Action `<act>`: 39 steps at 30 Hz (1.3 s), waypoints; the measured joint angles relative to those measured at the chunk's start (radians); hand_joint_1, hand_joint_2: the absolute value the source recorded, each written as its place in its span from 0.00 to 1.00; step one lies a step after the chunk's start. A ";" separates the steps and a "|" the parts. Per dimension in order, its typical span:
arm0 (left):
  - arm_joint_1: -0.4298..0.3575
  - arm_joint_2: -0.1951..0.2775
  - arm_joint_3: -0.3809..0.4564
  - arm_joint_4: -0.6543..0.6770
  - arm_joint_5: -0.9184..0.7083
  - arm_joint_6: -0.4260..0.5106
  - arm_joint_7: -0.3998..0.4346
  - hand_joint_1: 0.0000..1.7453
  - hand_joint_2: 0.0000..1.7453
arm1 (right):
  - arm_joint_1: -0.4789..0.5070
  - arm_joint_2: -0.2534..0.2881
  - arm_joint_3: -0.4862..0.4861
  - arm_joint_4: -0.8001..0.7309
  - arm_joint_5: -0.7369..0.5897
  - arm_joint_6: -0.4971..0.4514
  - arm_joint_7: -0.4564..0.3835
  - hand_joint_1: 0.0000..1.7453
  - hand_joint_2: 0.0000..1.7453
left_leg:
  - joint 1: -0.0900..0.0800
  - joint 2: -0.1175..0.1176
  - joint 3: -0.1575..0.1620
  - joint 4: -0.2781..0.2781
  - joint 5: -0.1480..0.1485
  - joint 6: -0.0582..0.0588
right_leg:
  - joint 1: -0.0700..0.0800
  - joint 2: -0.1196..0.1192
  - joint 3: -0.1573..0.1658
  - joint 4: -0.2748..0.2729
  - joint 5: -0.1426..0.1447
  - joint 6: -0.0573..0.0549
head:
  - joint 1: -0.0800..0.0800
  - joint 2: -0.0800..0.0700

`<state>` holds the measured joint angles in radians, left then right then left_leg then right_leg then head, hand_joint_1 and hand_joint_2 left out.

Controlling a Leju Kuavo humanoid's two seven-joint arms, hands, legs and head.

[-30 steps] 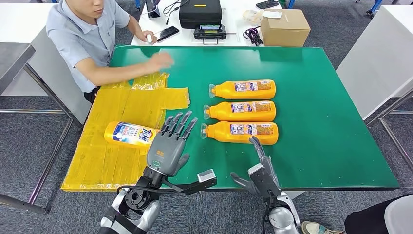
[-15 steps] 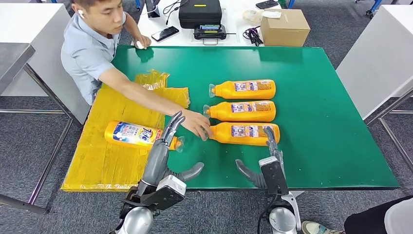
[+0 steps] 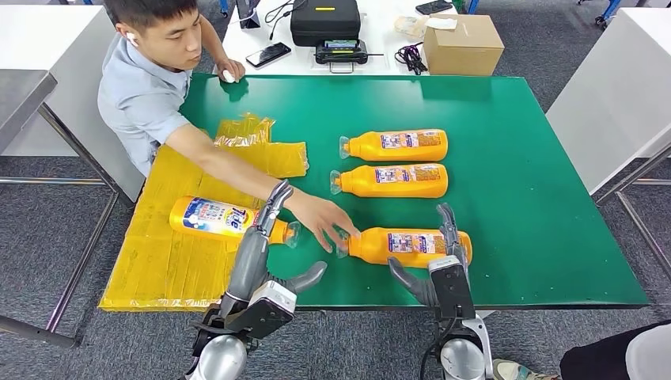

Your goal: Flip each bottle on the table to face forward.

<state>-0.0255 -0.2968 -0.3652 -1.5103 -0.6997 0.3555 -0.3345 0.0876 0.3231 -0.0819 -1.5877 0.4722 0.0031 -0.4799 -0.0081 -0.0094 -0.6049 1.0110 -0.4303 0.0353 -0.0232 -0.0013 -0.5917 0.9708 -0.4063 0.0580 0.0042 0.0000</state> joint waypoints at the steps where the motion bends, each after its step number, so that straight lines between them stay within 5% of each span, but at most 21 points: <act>1: 0.000 0.000 0.001 0.000 0.000 0.000 0.000 0.00 1.00 | 0.000 0.000 -0.001 0.000 0.000 0.000 0.000 0.00 1.00 | 0.000 0.000 0.000 0.000 0.000 0.000 | 0.000 0.000 0.000 0.000 0.000 0.000 | 0.000 0.000; 6: 0.001 -0.002 0.004 0.001 0.018 -0.014 0.001 0.00 1.00 | 0.001 0.001 -0.003 -0.001 0.006 -0.008 -0.018 0.00 1.00 | 0.000 0.000 0.000 0.000 0.000 0.000 | 0.000 0.000 0.000 0.000 0.000 0.000 | 0.000 0.000; 8: 0.001 -0.004 0.006 0.007 0.062 -0.040 0.004 0.00 0.50 | 0.001 0.002 -0.004 -0.004 0.021 -0.015 -0.042 0.00 1.00 | 0.000 0.000 0.000 0.000 0.000 0.000 | 0.000 0.000 0.000 0.000 0.000 0.000 | 0.000 0.000; 10: 0.001 -0.007 0.008 0.017 0.114 -0.059 0.000 0.00 0.50 | 0.003 0.002 -0.002 -0.005 0.043 -0.007 -0.045 0.00 1.00 | 0.000 0.000 0.000 0.000 0.000 0.000 | 0.000 0.000 0.000 0.000 0.000 0.000 | 0.000 0.000; 12: 0.001 -0.009 0.010 0.026 0.153 -0.068 -0.009 0.00 1.00 | 0.007 -0.001 0.005 -0.003 0.104 -0.030 -0.036 0.00 1.00 | 0.000 0.000 0.000 0.000 0.000 0.000 | 0.000 0.000 0.000 0.000 0.000 0.000 | 0.000 0.000; 18: 0.001 -0.011 0.004 0.032 0.234 -0.103 0.001 0.00 1.00 | 0.012 -0.031 0.038 0.003 0.449 -0.247 0.047 0.00 1.00 | 0.000 0.000 0.000 0.000 0.000 0.000 | 0.000 0.000 0.000 0.000 0.000 0.000 | 0.000 0.000; 23: -0.005 -0.013 -0.005 0.046 0.431 -0.224 0.050 0.00 1.00 | -0.020 -0.143 0.083 0.062 0.714 -0.169 0.234 0.00 1.00 | -0.001 0.000 0.000 0.000 0.000 0.001 | 0.000 0.000 0.000 0.000 0.000 0.000 | 0.000 0.000; 28: -0.015 -0.013 -0.020 0.072 0.411 -0.207 0.036 0.00 1.00 | -0.091 -0.254 0.117 0.189 0.769 -0.186 0.257 0.00 1.00 | -0.002 0.000 0.000 0.000 0.001 0.002 | -0.001 0.000 0.000 0.000 0.002 0.002 | 0.000 0.000; 39: -0.019 -0.013 -0.034 0.078 0.356 -0.188 0.035 0.00 1.00 | -0.150 -0.331 0.187 0.288 0.867 -0.180 0.328 0.00 1.00 | 0.000 0.000 -0.001 0.000 0.001 0.002 | 0.000 0.000 0.000 0.000 0.001 0.001 | -0.001 0.000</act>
<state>-0.0444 -0.3101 -0.3995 -1.4326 -0.3435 0.1672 -0.2992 -0.0625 -0.0076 0.1051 -1.2996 1.3389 -0.1765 -0.1514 -0.0086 -0.0097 -0.6056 1.0112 -0.4290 0.0373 -0.0234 -0.0015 -0.5915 0.9705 -0.4049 0.0594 0.0036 0.0000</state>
